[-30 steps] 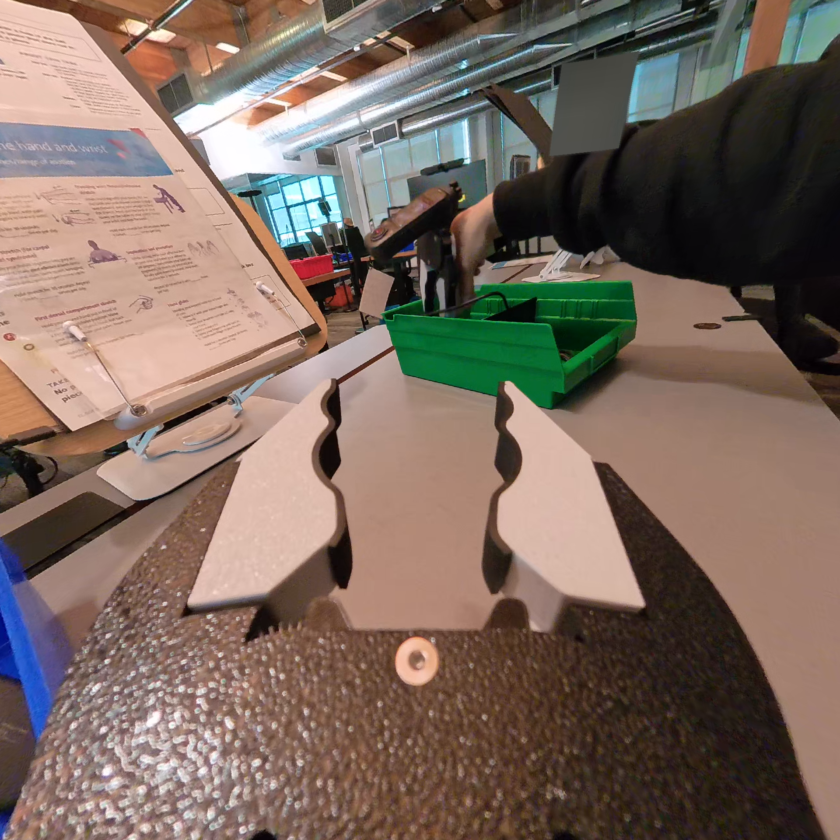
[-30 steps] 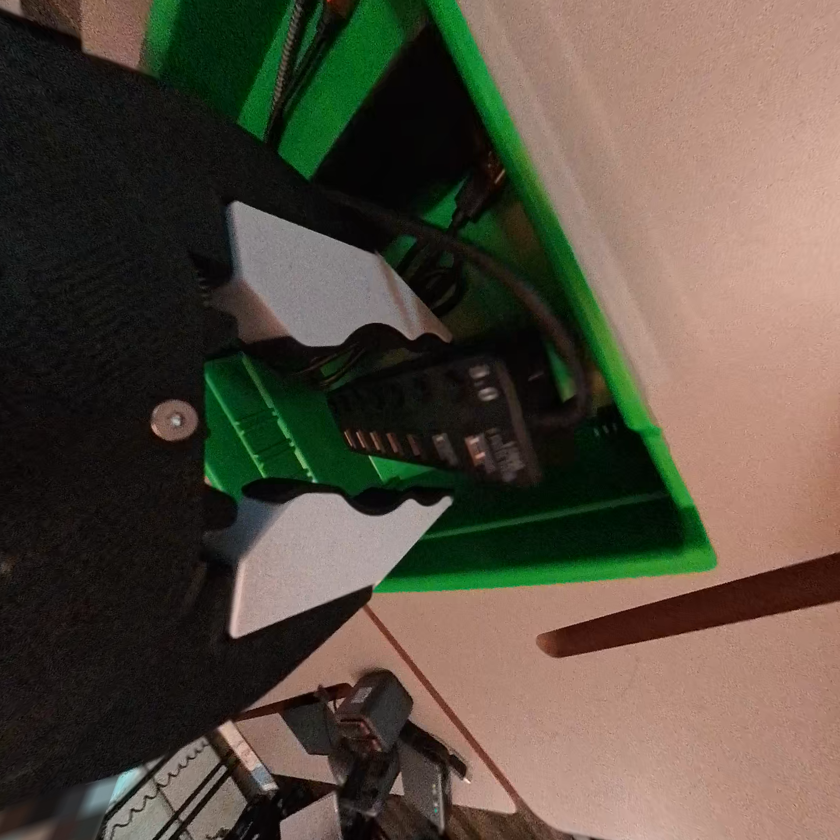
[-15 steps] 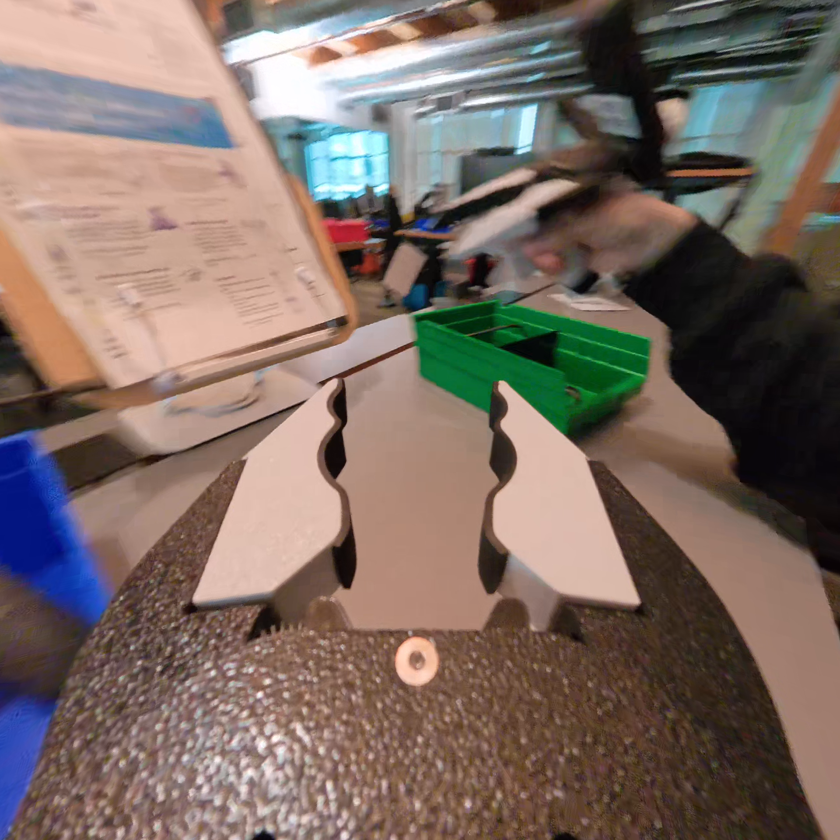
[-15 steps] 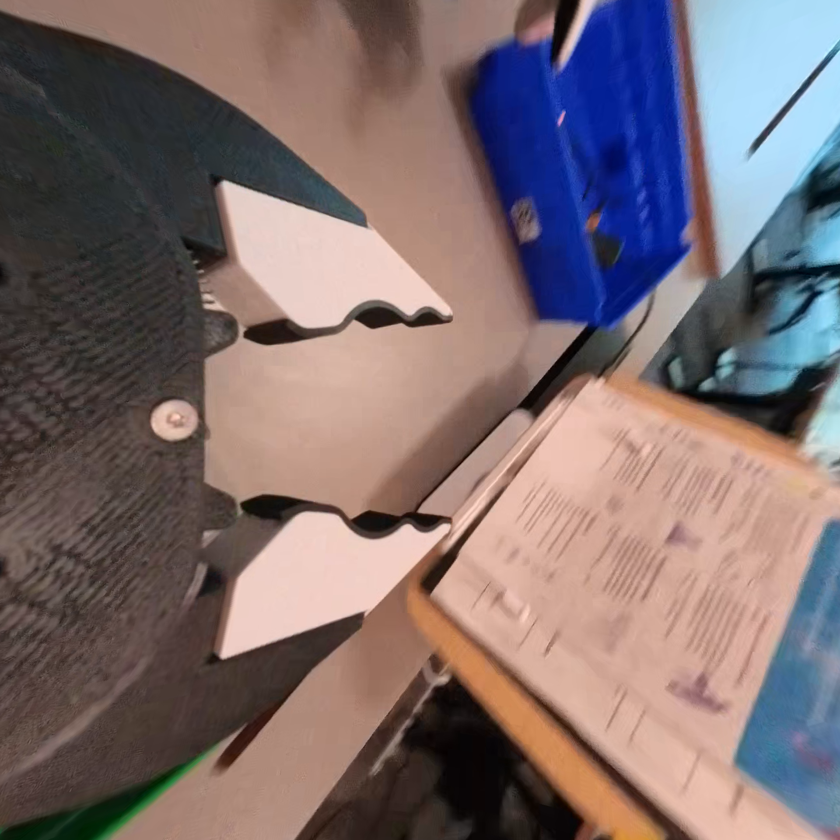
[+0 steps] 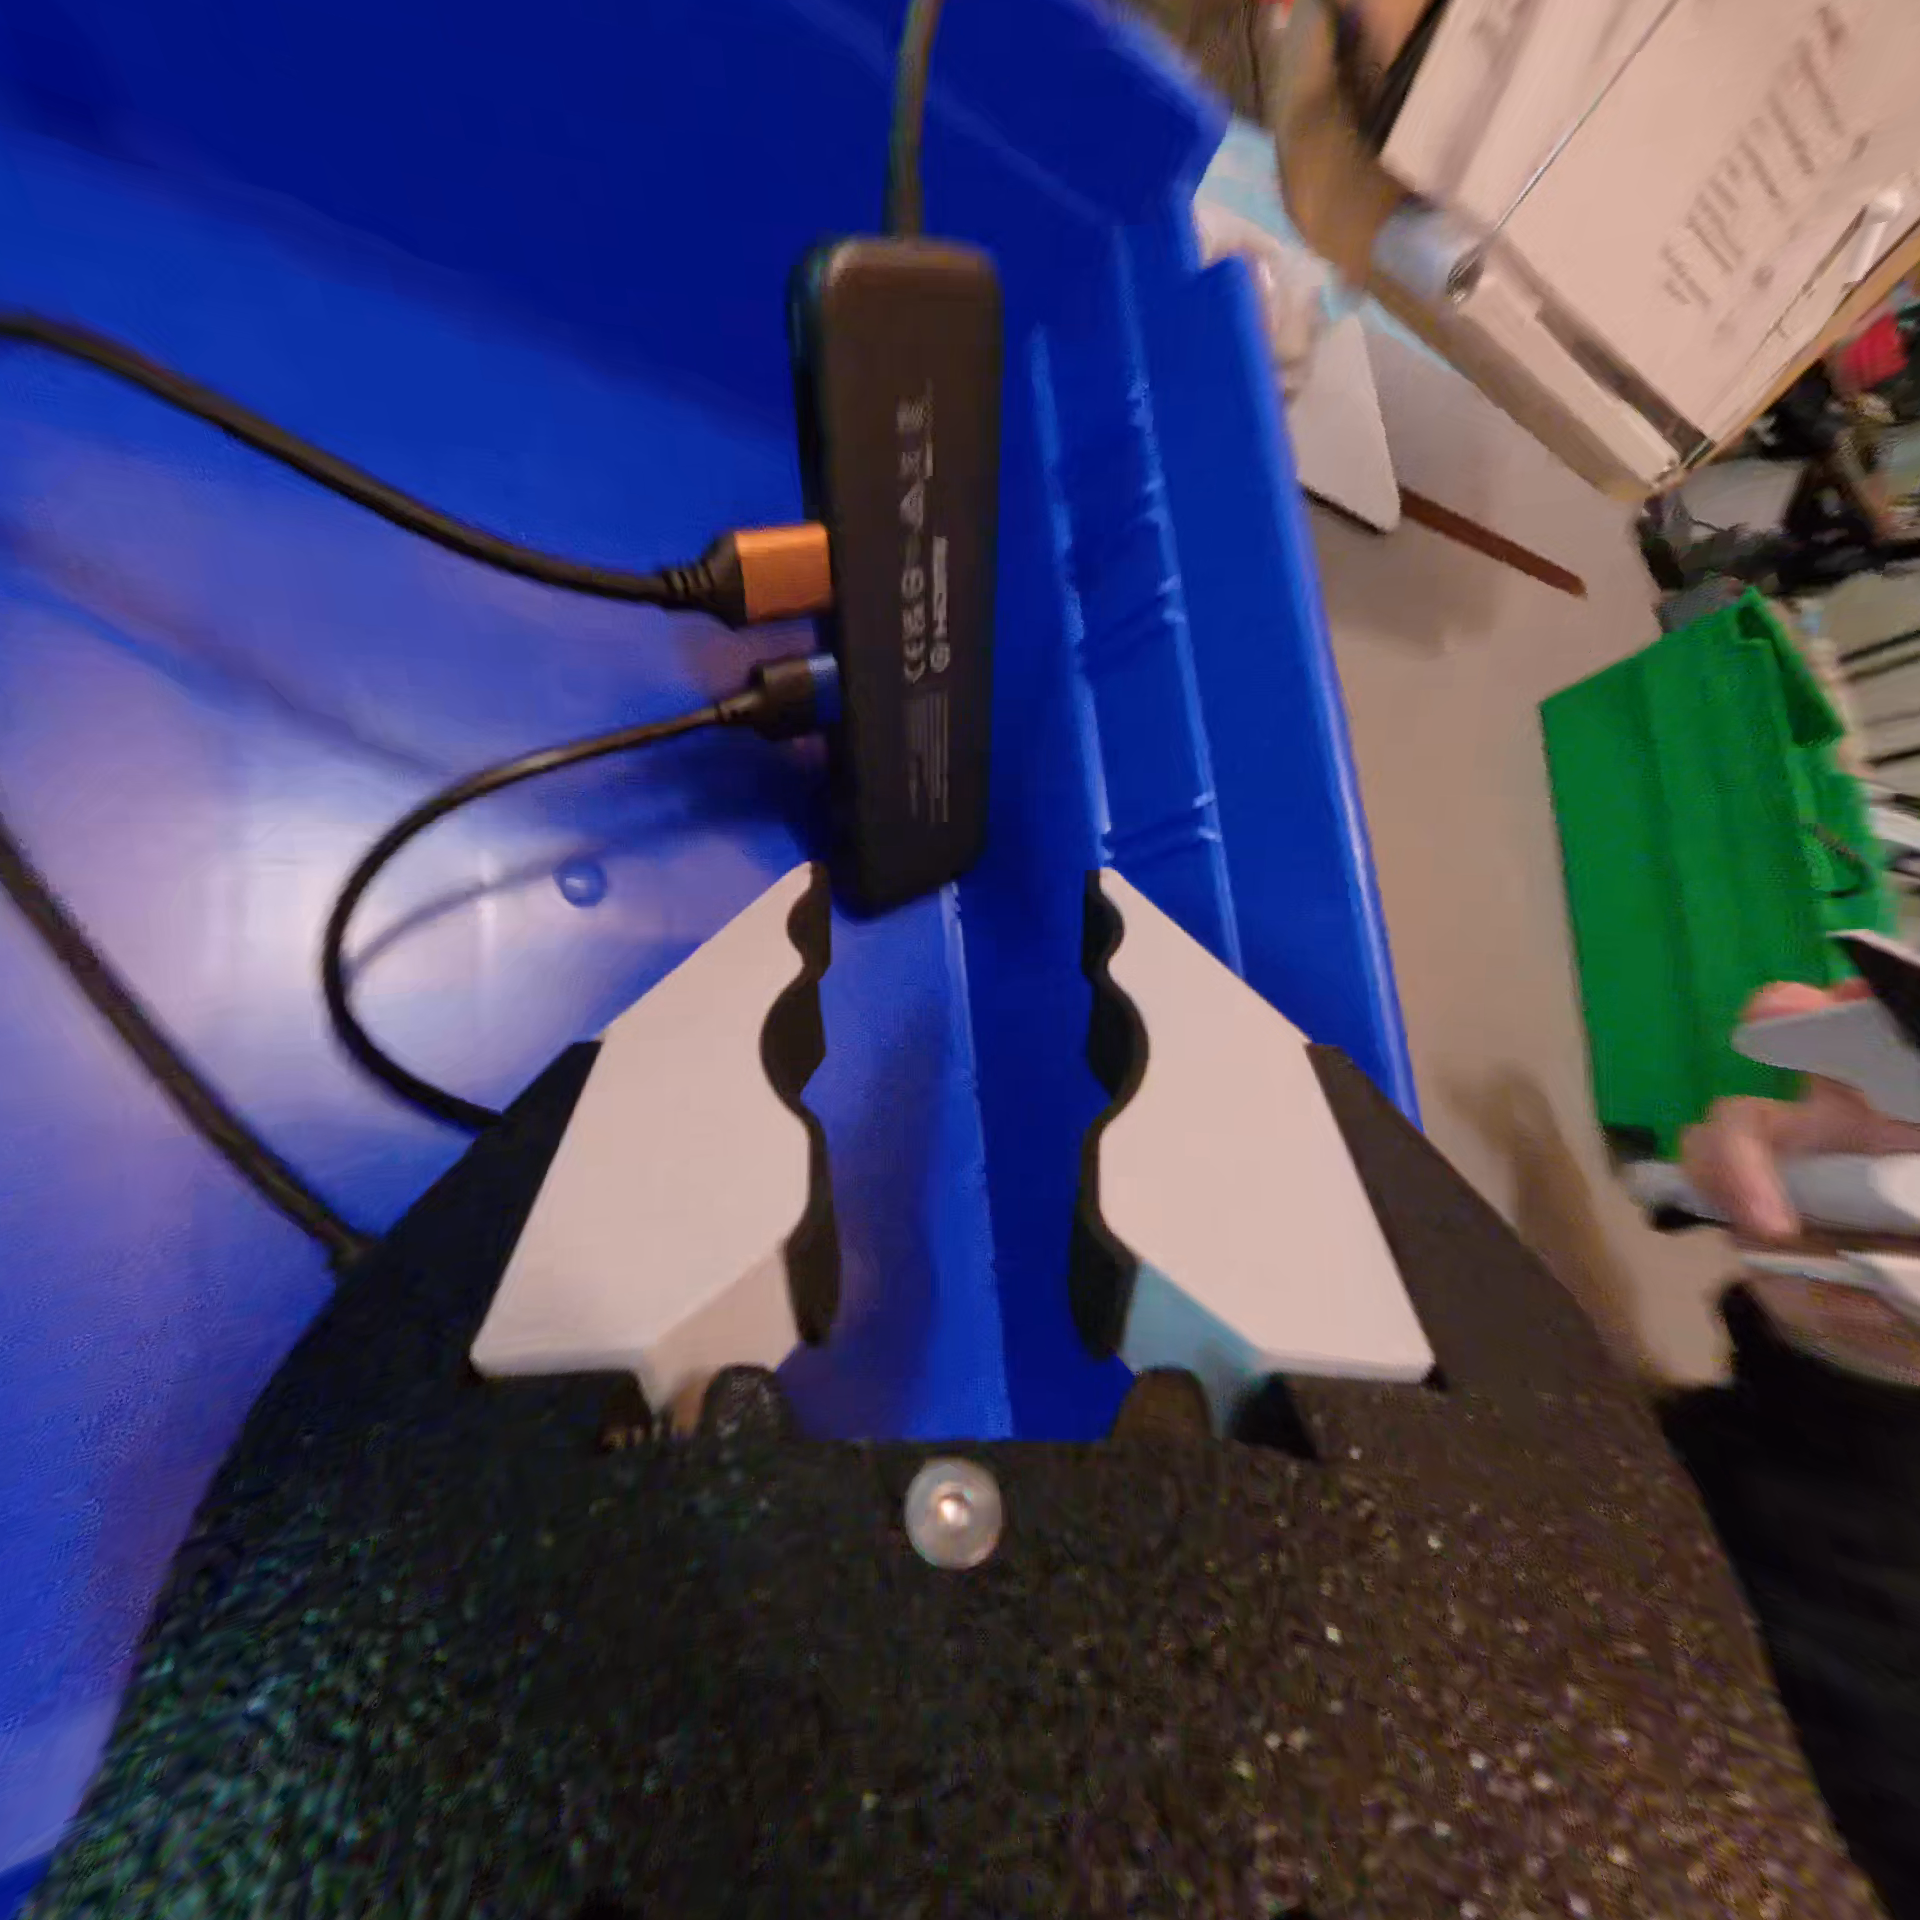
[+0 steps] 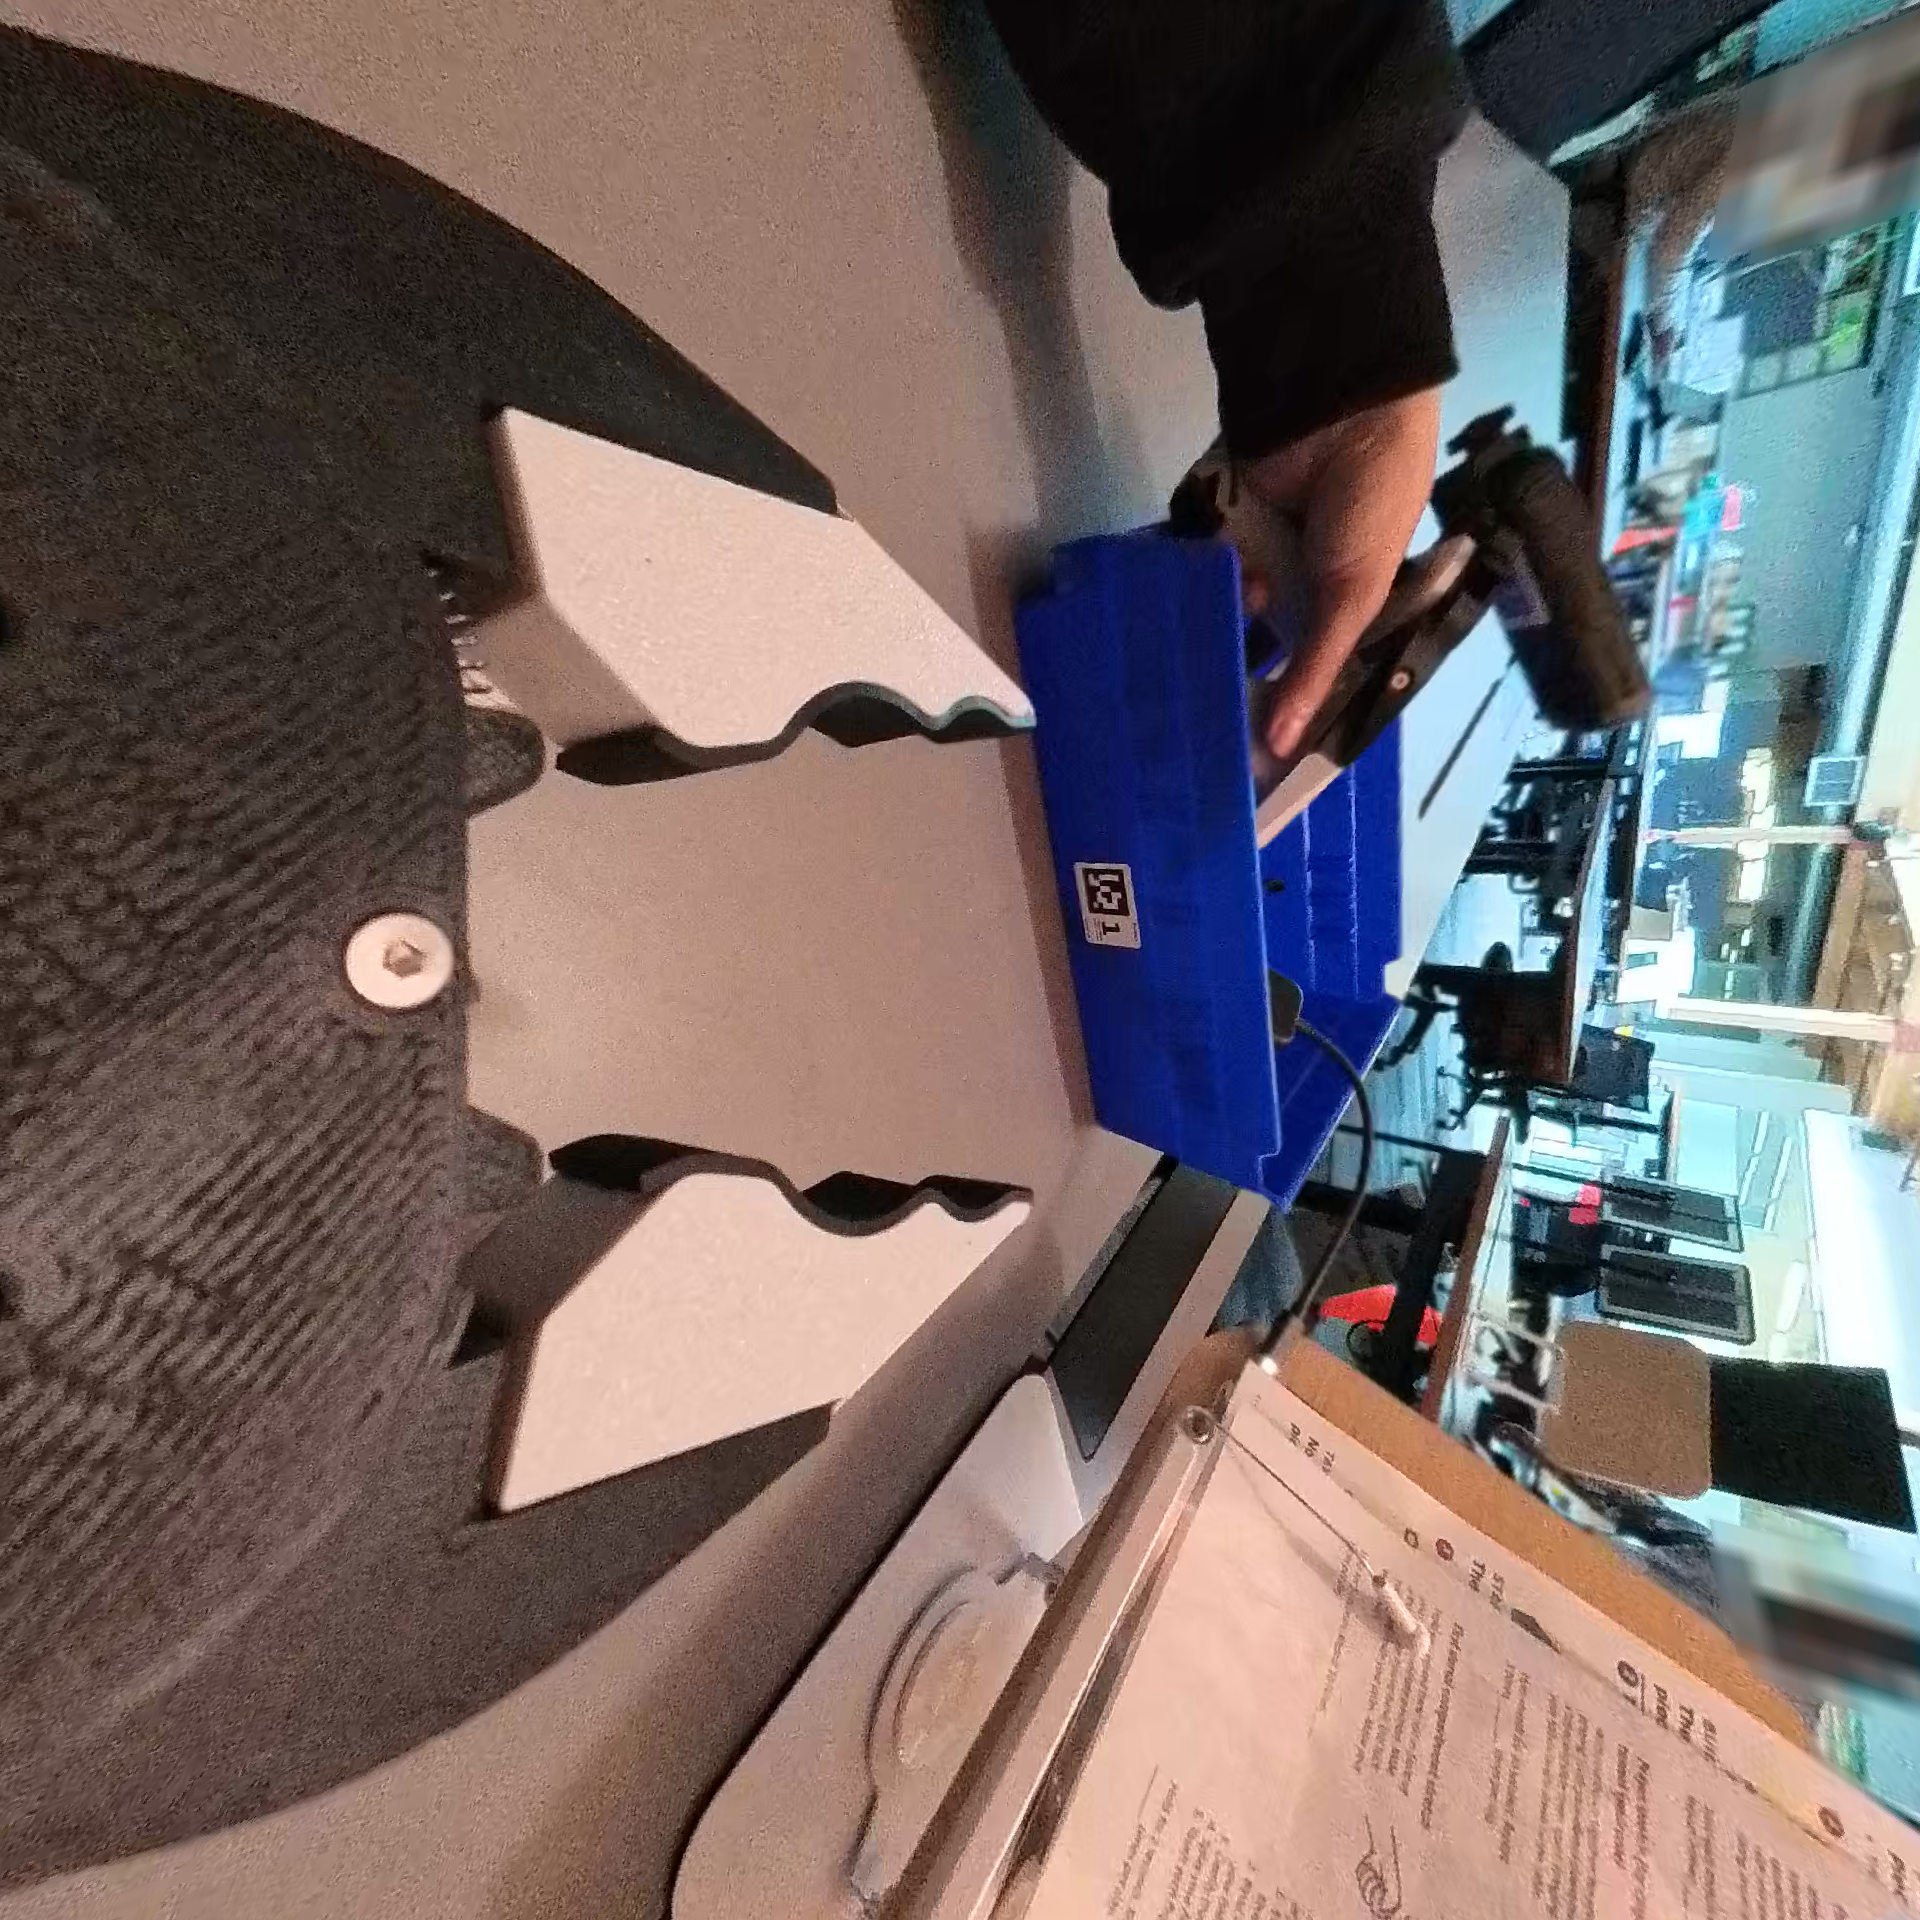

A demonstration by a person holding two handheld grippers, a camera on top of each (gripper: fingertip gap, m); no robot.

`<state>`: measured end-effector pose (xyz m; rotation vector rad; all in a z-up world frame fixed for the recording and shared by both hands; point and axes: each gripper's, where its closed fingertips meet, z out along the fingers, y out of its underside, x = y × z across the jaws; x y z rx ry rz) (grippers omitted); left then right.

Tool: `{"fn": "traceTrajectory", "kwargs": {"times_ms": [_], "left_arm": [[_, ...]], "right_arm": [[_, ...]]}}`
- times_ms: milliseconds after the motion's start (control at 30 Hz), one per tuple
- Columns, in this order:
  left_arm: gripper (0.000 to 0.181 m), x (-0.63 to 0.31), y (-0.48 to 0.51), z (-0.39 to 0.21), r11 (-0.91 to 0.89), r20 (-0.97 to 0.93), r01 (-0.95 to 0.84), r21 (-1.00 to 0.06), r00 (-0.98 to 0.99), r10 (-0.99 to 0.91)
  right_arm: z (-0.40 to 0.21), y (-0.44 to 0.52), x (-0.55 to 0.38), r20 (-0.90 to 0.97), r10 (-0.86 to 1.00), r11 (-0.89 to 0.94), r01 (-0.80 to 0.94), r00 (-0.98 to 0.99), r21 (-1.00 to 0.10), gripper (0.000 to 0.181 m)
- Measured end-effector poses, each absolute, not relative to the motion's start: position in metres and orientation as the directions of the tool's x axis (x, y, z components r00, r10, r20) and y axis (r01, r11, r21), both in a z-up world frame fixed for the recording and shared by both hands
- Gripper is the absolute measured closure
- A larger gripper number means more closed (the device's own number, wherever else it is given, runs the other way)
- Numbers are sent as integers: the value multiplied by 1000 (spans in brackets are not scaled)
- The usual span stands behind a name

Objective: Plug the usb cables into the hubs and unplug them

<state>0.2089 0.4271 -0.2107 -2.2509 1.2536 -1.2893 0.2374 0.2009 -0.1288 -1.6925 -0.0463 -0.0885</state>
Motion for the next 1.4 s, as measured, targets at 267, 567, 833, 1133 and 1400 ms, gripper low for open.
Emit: {"fn": "traceTrajectory", "kwargs": {"times_ms": [267,567,833,1133,1400], "left_arm": [[130,230,444,-234,-600,518,-618,-507,338,-786],[165,239,428,-219,-429,427,-600,-675,156,-891],[172,198,408,-87,395,-505,-529,-751,75,-860],[172,174,289,2,880,-955,-376,-291,55,-292],[172,170,218,-32,953,-995,-290,-87,-28,-99]], "right_arm": [[-135,197,248,-57,-26,-73,-58,998,-996,99],[-131,199,242,-38,-22,-43,-39,999,-998,109],[-110,203,228,-154,2,74,-154,988,-985,108],[-28,180,207,-375,279,347,-457,884,-819,101],[-21,158,193,-298,371,398,-441,879,-804,118]]}}
